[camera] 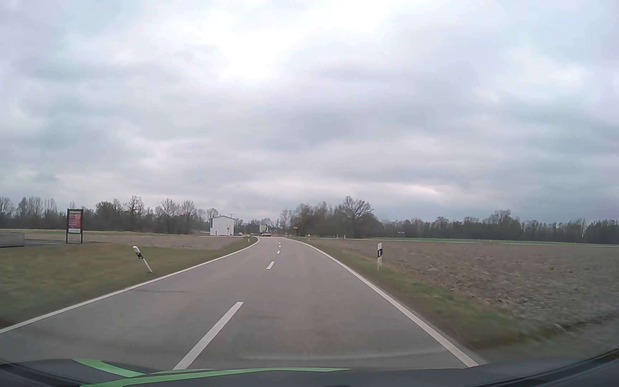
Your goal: Follow the waypoints while adhering to traffic rules and regulations
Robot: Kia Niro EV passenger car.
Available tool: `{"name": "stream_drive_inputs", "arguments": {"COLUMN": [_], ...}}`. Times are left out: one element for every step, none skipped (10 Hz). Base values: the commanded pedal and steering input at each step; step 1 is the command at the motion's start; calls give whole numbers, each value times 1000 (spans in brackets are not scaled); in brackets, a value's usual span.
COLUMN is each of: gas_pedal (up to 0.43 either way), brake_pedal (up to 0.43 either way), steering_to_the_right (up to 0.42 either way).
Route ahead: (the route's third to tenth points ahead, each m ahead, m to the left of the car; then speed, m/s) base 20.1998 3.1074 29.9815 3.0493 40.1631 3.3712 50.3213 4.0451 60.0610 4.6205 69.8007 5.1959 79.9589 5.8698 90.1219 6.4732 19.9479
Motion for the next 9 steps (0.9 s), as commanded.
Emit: {"name": "stream_drive_inputs", "arguments": {"gas_pedal": [177, 177, 169, 157, 150, 138, 130, 110, 110], "brake_pedal": [0, 0, 0, 0, 0, 0, 0, 0, 0], "steering_to_the_right": [-5, -5, -5, -5, -6, -6, -6, -6, -6]}}
